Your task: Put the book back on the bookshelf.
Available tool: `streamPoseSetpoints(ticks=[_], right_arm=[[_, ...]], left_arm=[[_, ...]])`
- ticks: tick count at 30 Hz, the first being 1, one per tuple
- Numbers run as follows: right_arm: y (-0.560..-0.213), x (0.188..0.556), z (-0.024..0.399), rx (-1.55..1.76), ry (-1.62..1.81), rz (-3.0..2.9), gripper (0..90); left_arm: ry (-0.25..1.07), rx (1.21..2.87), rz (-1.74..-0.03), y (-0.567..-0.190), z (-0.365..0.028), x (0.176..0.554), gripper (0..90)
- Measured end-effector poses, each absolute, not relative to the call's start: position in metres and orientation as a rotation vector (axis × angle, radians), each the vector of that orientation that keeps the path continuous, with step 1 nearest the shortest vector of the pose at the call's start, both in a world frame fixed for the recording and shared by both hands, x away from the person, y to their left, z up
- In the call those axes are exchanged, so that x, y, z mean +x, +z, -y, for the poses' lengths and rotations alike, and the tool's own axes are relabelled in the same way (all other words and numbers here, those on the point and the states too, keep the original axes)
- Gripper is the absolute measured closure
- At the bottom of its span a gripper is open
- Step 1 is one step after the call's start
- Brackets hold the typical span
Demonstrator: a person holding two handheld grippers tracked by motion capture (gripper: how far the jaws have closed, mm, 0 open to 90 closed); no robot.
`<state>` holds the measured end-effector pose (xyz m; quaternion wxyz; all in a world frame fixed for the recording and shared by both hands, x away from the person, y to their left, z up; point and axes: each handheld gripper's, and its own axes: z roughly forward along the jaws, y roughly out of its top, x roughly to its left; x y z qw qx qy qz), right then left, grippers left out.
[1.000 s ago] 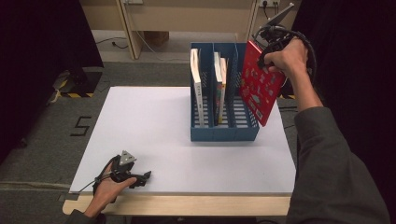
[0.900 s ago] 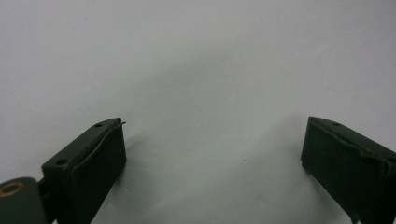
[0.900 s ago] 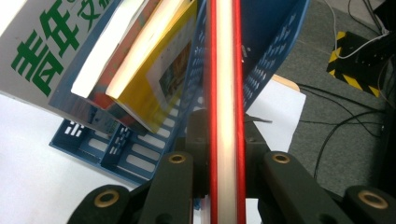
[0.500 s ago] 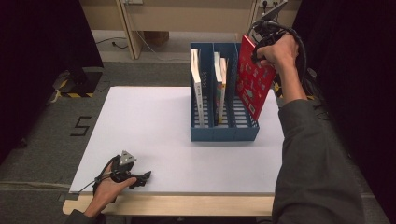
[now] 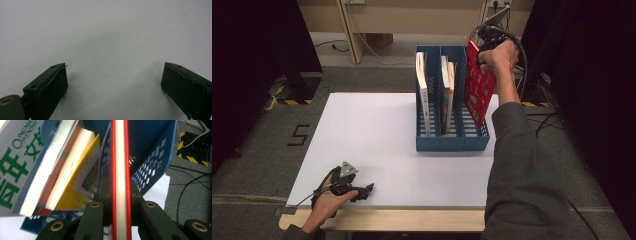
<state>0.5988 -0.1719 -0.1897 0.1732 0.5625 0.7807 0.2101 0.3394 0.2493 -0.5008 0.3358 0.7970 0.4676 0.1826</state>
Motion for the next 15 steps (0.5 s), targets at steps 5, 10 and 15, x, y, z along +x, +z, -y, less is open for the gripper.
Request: streamPoseSetpoints(ticks=[5, 10, 15], right_arm=[[-0.204, 0.608, 0.171, 1.641, 0.608, -2.195, 79.6], [-0.216, 0.616, 0.169, 1.656, 0.589, -2.196, 79.6], [-0.225, 0.622, 0.167, 1.684, 0.601, -2.186, 79.5]], left_arm=[[0.476, 2.078, -1.22, -0.501, -0.249, 0.339, 6.1], [0.475, 2.078, -1.22, -0.501, -0.249, 0.339, 6.1], [0.477, 2.077, -1.219, -0.501, -0.249, 0.339, 6.1]])
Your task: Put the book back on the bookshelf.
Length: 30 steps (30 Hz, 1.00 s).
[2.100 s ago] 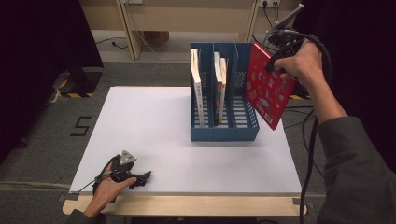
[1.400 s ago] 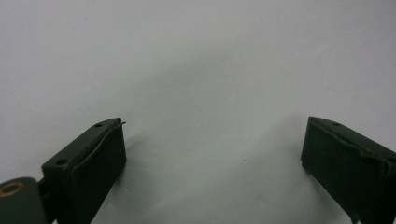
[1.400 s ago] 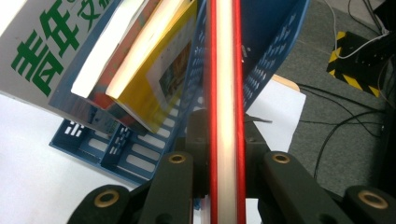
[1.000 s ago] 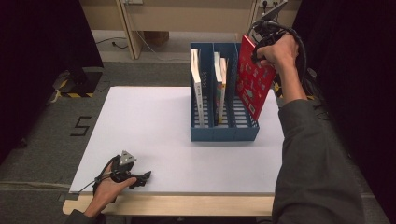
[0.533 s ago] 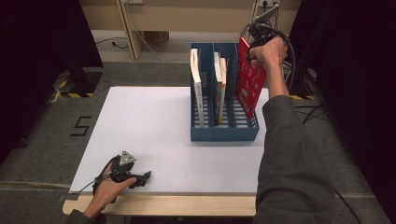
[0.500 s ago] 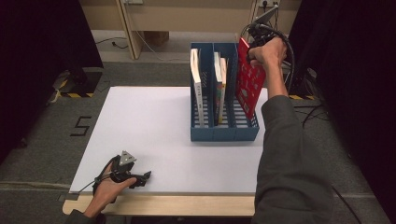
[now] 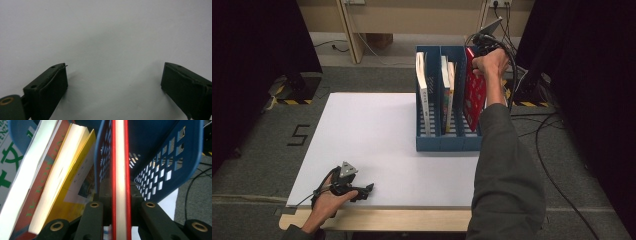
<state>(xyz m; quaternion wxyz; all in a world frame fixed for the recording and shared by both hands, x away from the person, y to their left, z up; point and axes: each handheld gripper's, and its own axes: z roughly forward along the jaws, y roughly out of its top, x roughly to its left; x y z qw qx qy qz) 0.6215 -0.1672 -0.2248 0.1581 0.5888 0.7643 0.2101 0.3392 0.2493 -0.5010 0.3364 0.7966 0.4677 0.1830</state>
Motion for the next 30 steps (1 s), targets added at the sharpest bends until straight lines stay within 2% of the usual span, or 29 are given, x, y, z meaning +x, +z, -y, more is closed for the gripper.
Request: streamPoseSetpoints(ticks=[11, 22, 30], right_arm=[[-0.244, 0.627, 0.17, 1.715, 0.594, -2.186, 79.5], [-0.243, 0.625, 0.166, 1.708, 0.596, -2.179, 78.0], [-0.234, 0.613, 0.17, 1.674, 0.625, -2.215, 69.4]], left_arm=[[0.477, 2.078, -1.22, -0.501, -0.249, 0.339, 6.1], [0.48, 2.074, -1.221, -0.501, -0.249, 0.339, 6.2], [0.481, 2.074, -1.221, -0.501, -0.249, 0.339, 6.2]])
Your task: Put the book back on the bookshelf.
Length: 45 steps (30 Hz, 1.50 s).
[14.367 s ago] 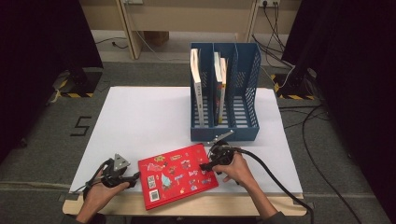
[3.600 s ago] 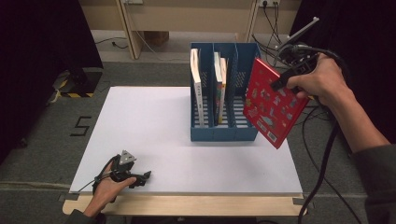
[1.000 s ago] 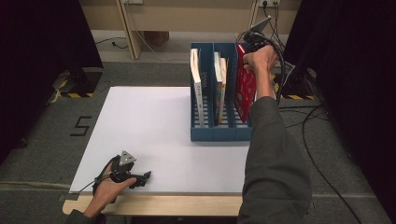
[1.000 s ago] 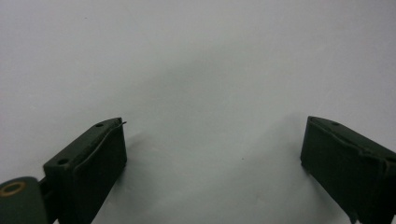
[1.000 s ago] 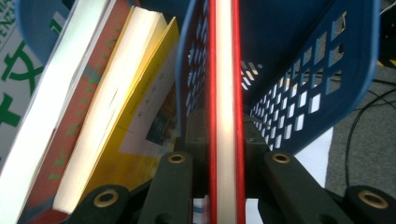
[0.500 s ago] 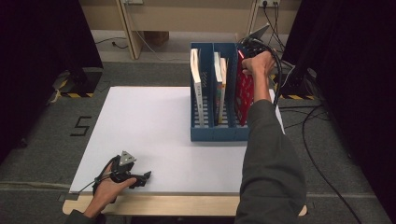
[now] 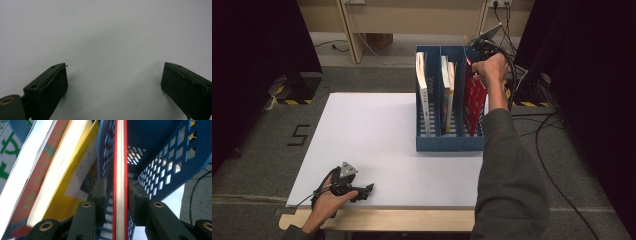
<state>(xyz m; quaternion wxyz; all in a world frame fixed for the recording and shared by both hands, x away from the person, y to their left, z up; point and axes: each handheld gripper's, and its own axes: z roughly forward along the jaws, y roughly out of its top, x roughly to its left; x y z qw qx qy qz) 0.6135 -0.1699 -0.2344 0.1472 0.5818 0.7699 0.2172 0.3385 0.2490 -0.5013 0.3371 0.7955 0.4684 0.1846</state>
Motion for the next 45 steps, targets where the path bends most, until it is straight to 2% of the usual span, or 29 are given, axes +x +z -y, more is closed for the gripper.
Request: streamPoseSetpoints(ticks=[12, 23, 26, 31, 35, 38, 45], right_arm=[[-0.242, 0.581, 0.186, 1.566, 0.702, -2.307, 53.3], [-0.263, 0.548, 0.203, 1.487, 0.832, -2.352, 46.3], [-0.27, 0.54, 0.207, 1.465, 0.849, -2.368, 46.4], [-0.284, 0.532, 0.211, 1.438, 0.836, -2.398, 51.8], [-0.293, 0.533, 0.213, 1.423, 0.831, -2.392, 63.8], [-0.296, 0.535, 0.21, 1.4, 0.849, -2.381, 68.2], [-0.3, 0.539, 0.192, 1.357, 0.83, -2.394, 69.2]], left_arm=[[0.481, 2.07, -1.222, -0.502, -0.249, 0.338, 6.1], [0.482, 2.069, -1.22, -0.502, -0.249, 0.338, 6.1], [0.483, 2.069, -1.217, -0.502, -0.25, 0.338, 6.0], [0.482, 2.069, -1.217, -0.502, -0.25, 0.338, 6.0], [0.482, 2.07, -1.217, -0.502, -0.25, 0.338, 5.9], [0.481, 2.069, -1.217, -0.502, -0.25, 0.338, 5.9], [0.482, 2.07, -1.216, -0.502, -0.25, 0.338, 6.0]])
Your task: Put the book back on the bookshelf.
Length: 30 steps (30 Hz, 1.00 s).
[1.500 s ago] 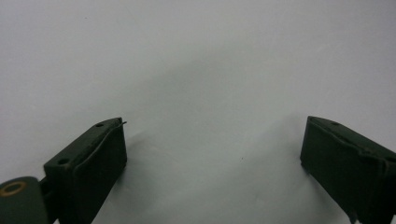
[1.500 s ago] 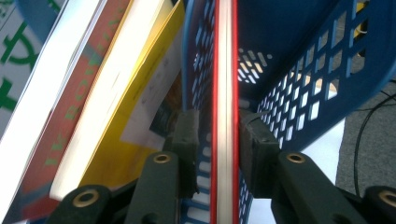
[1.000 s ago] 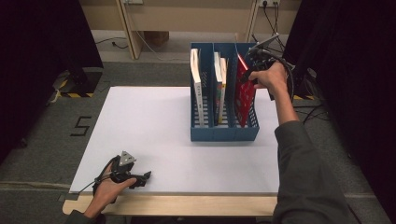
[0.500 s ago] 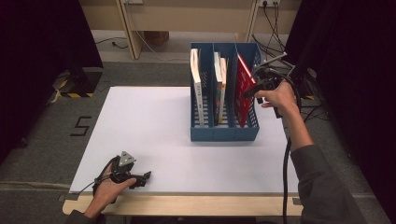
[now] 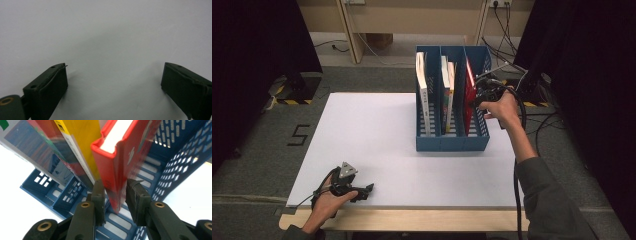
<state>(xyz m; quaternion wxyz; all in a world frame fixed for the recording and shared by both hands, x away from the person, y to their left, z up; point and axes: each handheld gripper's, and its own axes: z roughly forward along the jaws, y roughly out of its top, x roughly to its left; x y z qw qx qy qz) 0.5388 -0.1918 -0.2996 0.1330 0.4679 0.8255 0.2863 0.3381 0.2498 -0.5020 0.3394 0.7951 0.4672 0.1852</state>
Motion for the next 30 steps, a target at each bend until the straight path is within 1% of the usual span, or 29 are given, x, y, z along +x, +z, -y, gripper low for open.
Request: streamPoseSetpoints(ticks=[13, 25, 28, 30], right_arm=[[-0.303, 0.551, 0.186, 1.356, 0.814, -2.364, 69.3], [-0.314, 0.557, 0.179, 1.357, 0.742, -2.384, 66.4], [-0.316, 0.553, 0.18, 1.368, 0.753, -2.392, 61.7], [-0.317, 0.55, 0.18, 1.364, 0.761, -2.397, 60.5]], left_arm=[[0.482, 2.07, -1.217, -0.502, -0.25, 0.338, 5.9], [0.482, 2.069, -1.216, -0.502, -0.25, 0.338, 5.9], [0.481, 2.068, -1.217, -0.502, -0.25, 0.338, 5.9], [0.481, 2.068, -1.217, -0.502, -0.25, 0.338, 5.9]])
